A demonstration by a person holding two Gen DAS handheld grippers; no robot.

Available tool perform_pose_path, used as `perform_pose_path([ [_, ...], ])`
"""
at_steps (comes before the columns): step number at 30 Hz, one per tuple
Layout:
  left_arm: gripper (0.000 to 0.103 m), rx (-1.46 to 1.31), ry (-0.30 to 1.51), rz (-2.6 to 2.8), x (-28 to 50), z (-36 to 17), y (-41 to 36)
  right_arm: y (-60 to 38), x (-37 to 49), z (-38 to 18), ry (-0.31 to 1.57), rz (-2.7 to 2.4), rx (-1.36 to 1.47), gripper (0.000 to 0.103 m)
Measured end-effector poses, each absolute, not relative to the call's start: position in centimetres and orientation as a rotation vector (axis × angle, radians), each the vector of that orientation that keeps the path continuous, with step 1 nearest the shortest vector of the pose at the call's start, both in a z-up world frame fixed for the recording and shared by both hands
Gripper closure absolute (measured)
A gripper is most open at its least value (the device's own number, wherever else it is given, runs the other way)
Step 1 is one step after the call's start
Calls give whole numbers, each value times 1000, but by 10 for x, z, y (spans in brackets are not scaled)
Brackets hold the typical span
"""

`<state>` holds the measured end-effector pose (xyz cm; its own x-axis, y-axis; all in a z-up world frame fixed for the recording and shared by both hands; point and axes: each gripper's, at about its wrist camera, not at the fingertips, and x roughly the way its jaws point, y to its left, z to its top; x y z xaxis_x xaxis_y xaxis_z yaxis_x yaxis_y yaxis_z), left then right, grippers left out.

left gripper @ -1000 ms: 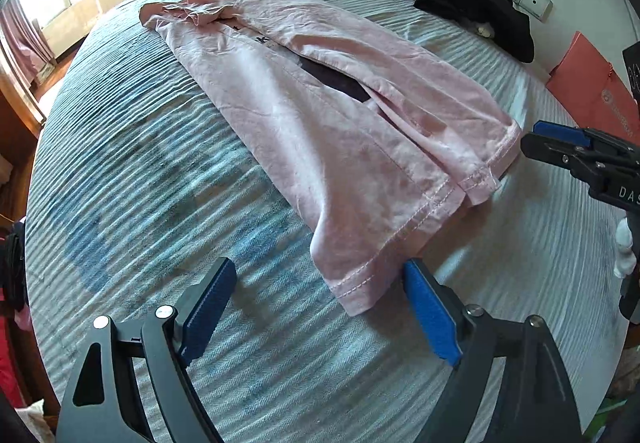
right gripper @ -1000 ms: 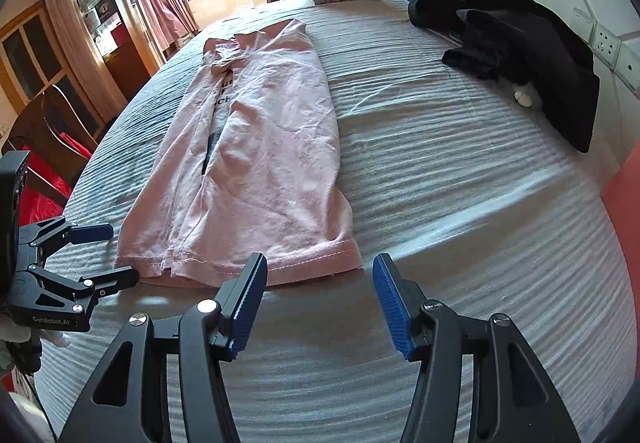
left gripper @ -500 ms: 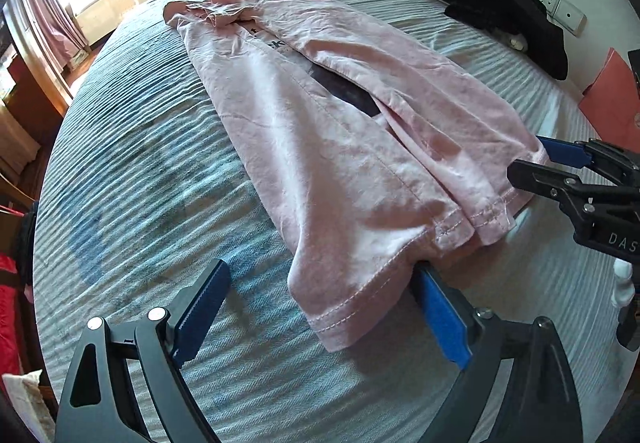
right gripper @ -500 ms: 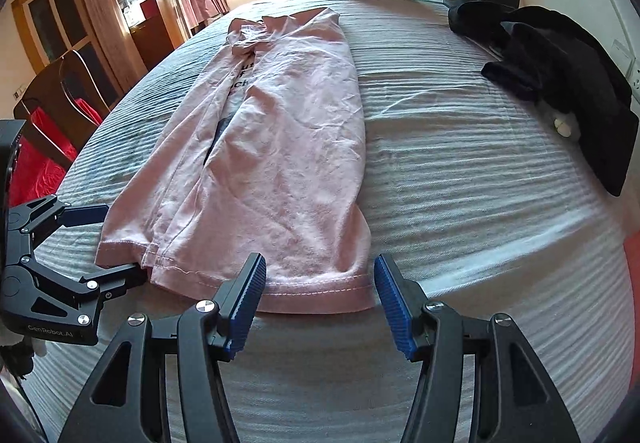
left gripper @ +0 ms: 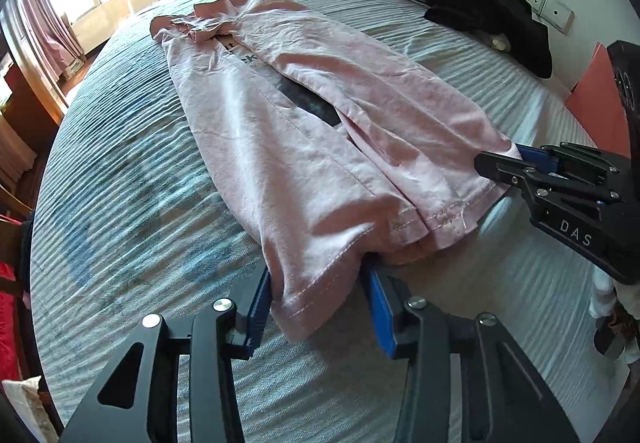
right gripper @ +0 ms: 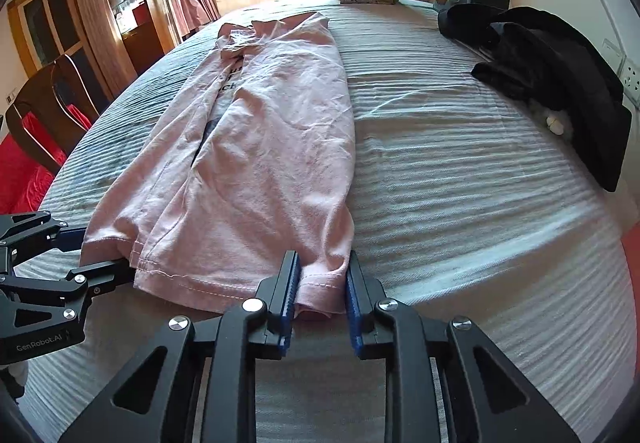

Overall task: Fold clothes
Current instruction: 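Grasp the hem with the left gripper while the right gripper pinches the hem corner, lifting to fold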

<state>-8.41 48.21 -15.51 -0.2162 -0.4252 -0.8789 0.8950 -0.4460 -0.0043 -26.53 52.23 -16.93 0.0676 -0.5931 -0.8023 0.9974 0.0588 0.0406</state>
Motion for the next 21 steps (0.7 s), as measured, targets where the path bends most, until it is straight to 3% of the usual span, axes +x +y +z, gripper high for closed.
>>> perform_pose_path([
  [4, 66, 1061, 660, -1845, -82, -156, 476, 521, -262, -169, 729, -1370, 721, 86],
  [6, 88, 1058, 678, -1852, -78, -155, 471, 519, -262, -168, 725, -1363, 741, 90],
  [8, 94, 1056, 725, -1861, -71, -154, 467, 521, -262, -167, 707, -1349, 771, 97],
  [21, 96, 1094, 636, -1960, -32, -99, 507, 565, -241, -128, 558, -1308, 864, 98],
])
